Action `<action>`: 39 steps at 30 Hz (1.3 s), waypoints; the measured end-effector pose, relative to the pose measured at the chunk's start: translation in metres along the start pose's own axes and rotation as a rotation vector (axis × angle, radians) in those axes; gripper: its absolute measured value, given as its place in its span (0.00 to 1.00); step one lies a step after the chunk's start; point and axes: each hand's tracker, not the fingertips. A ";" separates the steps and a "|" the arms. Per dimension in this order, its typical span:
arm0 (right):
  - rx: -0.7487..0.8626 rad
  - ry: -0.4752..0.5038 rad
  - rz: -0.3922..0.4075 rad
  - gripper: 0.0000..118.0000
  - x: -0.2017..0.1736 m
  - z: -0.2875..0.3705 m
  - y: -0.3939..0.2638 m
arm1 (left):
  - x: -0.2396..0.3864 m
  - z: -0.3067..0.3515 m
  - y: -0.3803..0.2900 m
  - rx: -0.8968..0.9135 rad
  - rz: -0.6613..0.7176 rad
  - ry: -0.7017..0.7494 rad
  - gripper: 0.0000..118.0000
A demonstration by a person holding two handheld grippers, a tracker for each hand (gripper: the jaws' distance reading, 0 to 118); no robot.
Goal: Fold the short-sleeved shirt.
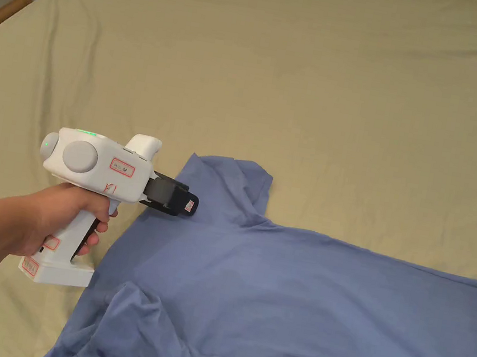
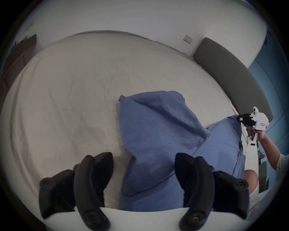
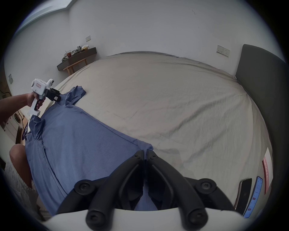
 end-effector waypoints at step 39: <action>0.176 0.041 -0.149 0.02 0.009 0.118 -0.045 | 0.088 0.163 -0.102 0.372 -0.008 -0.028 0.00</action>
